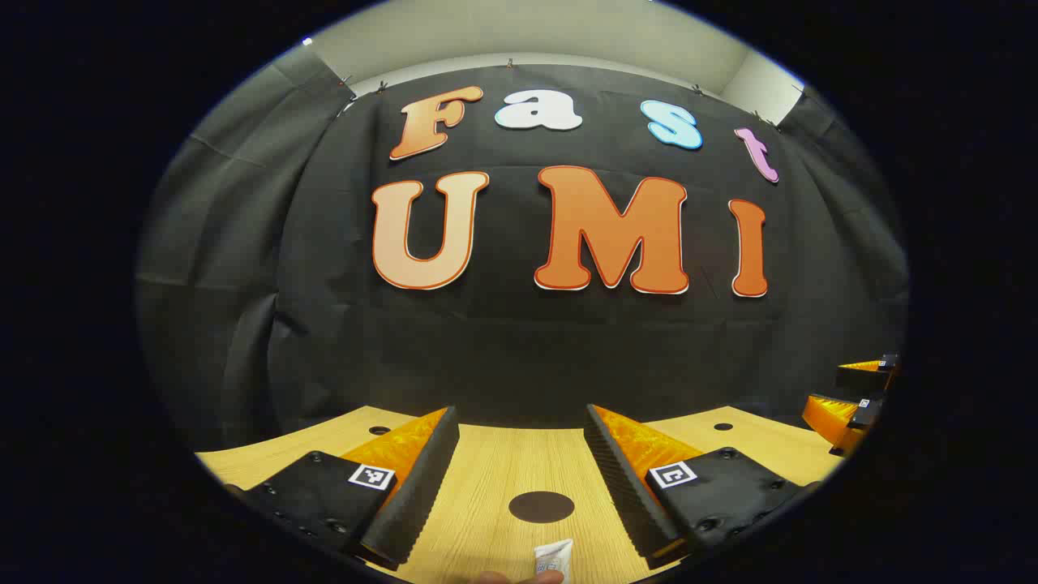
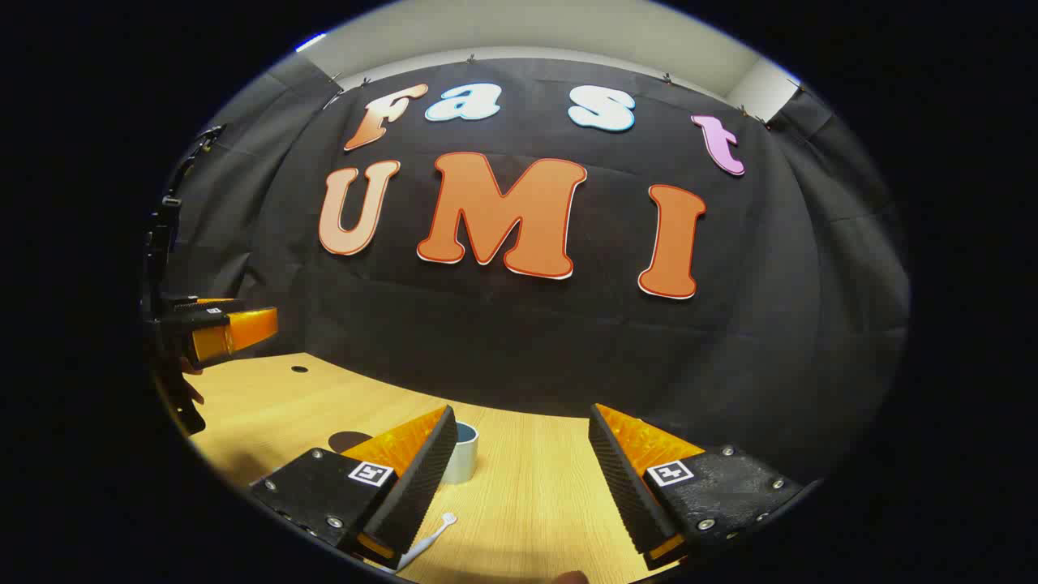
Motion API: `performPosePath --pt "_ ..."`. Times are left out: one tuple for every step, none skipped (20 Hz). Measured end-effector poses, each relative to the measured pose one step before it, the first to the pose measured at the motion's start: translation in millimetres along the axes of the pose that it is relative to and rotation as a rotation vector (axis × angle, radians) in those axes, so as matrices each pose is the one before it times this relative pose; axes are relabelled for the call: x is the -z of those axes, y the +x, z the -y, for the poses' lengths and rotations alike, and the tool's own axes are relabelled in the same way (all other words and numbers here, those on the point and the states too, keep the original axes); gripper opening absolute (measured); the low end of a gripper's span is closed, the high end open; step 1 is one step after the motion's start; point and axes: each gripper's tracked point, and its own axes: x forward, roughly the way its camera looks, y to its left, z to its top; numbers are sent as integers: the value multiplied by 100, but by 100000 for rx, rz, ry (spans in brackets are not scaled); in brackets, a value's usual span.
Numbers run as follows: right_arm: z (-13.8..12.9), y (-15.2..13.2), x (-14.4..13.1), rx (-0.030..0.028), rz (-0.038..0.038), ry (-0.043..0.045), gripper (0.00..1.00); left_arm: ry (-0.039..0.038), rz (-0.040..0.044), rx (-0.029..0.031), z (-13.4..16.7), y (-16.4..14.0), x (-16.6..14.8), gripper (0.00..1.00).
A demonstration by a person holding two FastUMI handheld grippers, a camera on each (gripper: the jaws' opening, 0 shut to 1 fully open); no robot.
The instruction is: Put the toothbrush and toothpaste on the desktop into the cup, then pick up the cup and place it on the coaster on the desktop.
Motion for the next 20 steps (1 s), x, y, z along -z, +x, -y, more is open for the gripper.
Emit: performPosePath --pt "-133 55 -156 -418 391 833 98 233 -84 -62 56 24 -121 98" --pt "-89 66 -41 -470 -83 794 98 118 -474 85 49 46 113 99" --pt "-172 106 133 -546 -456 734 98 -56 -676 364 167 -45 245 100" --pt "-130 -20 116 -585 -406 654 98 -235 -888 842 225 94 119 100" --pt "-99 -21 118 -545 -592 318 98 -310 -1074 745 252 10 310 100" --pt "-108 48 80 -341 -706 17 98 -603 -704 -428 -155 42 183 98" --pt "-96 11 146 -233 -622 -91 98 -472 -331 105 -79 -4 66 100" --pt "-50 64 164 37 -953 56 98 -413 -199 27 26 70 -27 100" --pt "-99 -83 238 -587 -841 292 98 -40 -410 -3 -1 42 -4 100" --pt "-233 13 29 -707 -649 475 98 -72 -32 -219 -61 52 -95 99" --pt "-43 -54 -16 -204 -729 508 98 44 -401 65 -4 -73 39 97" --pt "39 -14 -46 -130 -751 463 98 -171 -575 308 31 -50 -53 96" --pt "81 112 1 205 -1164 499 98 -451 -957 647 50 100 126 96" --pt "132 77 -71 193 -1316 560 98 -521 -1243 1280 214 42 140 98" --pt "154 79 91 323 -1756 410 98 -480 -1536 1324 215 17 278 98" --pt "307 185 224 1099 -2355 -223 98 -601 -1993 1272 204 20 396 100" --pt "394 235 519 1397 -2728 -414 97 -829 -3813 1889 425 112 828 98" --pt "165 172 626 304 -3159 169 97 -508 -3966 1878 537 112 1119 100" --pt "-375 110 951 -1339 -4061 891 96 73 -4168 1315 206 -3 930 97" --pt "-489 45 758 -2323 -4006 1381 96 76 -3753 1122 204 55 857 97"
